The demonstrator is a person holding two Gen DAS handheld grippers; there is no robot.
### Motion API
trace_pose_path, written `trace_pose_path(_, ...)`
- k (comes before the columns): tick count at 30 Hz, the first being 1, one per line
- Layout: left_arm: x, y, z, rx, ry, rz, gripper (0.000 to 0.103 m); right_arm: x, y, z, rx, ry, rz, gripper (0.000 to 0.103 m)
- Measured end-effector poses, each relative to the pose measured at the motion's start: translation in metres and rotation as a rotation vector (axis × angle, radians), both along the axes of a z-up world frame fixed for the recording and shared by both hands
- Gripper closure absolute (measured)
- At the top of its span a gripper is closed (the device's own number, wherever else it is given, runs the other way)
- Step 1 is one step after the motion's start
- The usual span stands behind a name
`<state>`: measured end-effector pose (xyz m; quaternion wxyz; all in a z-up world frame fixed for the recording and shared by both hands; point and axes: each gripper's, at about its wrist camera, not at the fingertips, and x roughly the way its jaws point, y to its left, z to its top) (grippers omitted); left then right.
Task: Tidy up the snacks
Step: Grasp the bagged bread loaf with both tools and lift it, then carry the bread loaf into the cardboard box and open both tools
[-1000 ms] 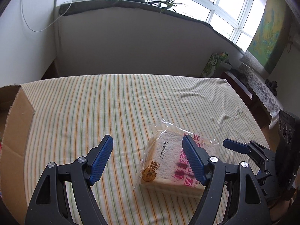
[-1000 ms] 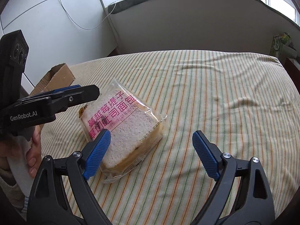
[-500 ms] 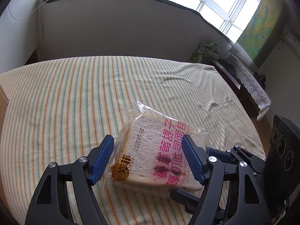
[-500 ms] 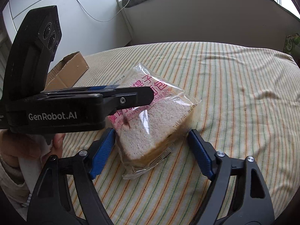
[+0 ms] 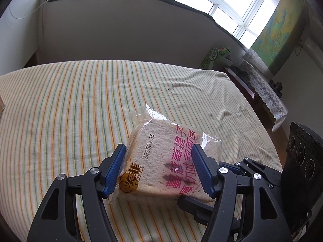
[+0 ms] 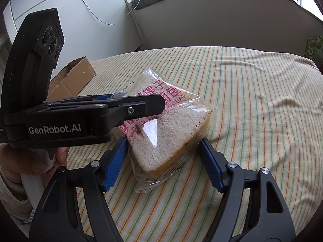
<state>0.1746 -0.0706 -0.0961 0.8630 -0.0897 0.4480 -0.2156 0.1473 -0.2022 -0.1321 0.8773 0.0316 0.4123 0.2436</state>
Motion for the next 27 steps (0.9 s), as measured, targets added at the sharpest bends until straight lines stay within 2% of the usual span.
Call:
trace_pose_path(9,-0.003,-0.005,0.000,0.009,-0.011,0.015,0.037,-0.004,0.000,0.002,0.009,-0.007,-0.009,0.028)
trace_pose_path(14,-0.011,-0.007,0.015,0.026,-0.034,0.025,0.037,-0.019,0.001,0.030,0.015,-0.076,-0.011,0.028)
trace_pose_path(18,-0.028,-0.006,0.051,0.027,-0.110,0.033,0.037,-0.040,0.006,0.072,0.014,-0.172,-0.003,0.028)
trace_pose_path(22,-0.056,-0.002,0.102,0.039,-0.231,0.049,0.037,-0.069,0.014,0.120,0.007,-0.285,0.009,0.028)
trace_pose_path(27,-0.094,0.008,0.153,0.046,-0.361,0.068,0.037,-0.102,0.029,0.157,-0.014,-0.378,0.026,0.028)
